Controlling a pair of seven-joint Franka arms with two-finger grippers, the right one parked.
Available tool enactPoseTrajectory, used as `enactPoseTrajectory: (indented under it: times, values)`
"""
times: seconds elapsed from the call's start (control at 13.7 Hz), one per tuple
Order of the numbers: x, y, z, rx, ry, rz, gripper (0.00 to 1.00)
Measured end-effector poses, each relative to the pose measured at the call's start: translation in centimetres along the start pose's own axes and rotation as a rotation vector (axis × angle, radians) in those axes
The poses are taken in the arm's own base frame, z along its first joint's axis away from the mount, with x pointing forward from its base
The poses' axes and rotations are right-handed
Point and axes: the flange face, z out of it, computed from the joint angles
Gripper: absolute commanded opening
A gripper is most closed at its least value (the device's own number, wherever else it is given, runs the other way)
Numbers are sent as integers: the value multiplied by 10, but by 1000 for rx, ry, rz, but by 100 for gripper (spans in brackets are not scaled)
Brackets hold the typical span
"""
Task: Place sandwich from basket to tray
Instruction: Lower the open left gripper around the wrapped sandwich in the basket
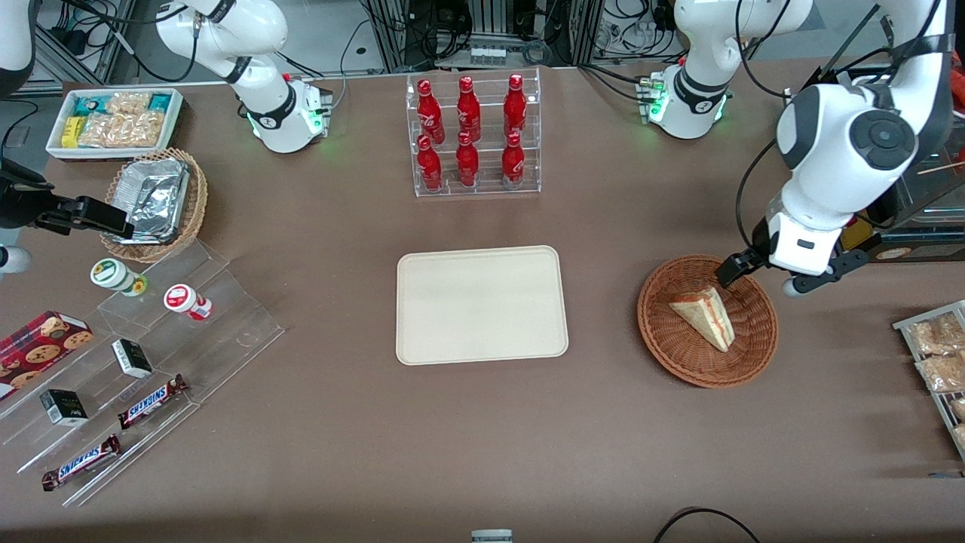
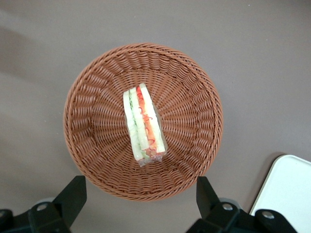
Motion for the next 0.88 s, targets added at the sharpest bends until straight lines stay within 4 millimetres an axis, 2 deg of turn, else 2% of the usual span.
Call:
enactPoseTrajectory:
  times: [0.36, 0.58, 0.88]
  values:
    - [-11, -7, 42, -20, 22, -52, 100]
    - [-10, -6, 66, -21, 16, -71, 100]
    - [-8, -4, 86, -23, 13, -76, 100]
